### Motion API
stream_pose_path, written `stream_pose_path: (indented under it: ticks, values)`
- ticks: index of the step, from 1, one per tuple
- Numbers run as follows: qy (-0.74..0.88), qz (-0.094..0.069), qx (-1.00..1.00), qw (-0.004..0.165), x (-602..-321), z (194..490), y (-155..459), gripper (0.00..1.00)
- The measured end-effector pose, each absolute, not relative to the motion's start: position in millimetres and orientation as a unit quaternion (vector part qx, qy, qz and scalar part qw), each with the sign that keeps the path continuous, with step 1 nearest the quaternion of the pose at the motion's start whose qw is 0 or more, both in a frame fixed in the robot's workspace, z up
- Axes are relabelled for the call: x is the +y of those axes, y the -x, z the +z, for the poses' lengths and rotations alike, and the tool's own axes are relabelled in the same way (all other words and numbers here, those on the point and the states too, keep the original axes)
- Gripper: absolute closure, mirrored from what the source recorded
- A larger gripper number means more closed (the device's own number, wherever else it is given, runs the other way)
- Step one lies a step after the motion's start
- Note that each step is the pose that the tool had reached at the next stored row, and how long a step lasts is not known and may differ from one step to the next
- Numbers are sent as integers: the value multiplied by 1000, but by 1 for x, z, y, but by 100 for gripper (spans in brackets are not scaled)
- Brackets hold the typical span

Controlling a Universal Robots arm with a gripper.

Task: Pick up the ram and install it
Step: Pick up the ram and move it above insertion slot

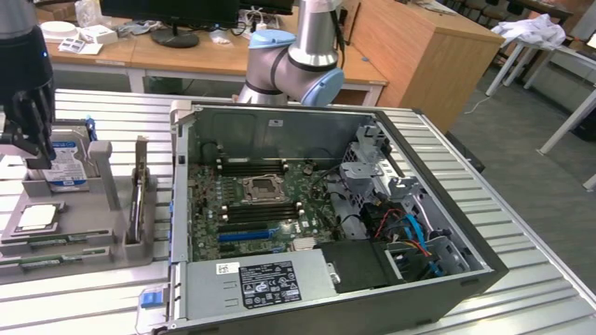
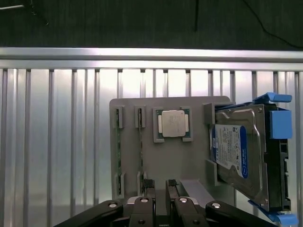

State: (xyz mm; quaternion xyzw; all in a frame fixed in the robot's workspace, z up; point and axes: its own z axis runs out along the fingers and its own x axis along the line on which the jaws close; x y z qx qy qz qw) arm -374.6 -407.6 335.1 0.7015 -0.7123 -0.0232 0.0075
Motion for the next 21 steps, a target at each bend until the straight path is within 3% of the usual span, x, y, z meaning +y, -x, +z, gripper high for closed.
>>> stream_pose_path:
  ticks: [21]
  values:
    - [-706,-23,-708,8,-408,297,375,76]
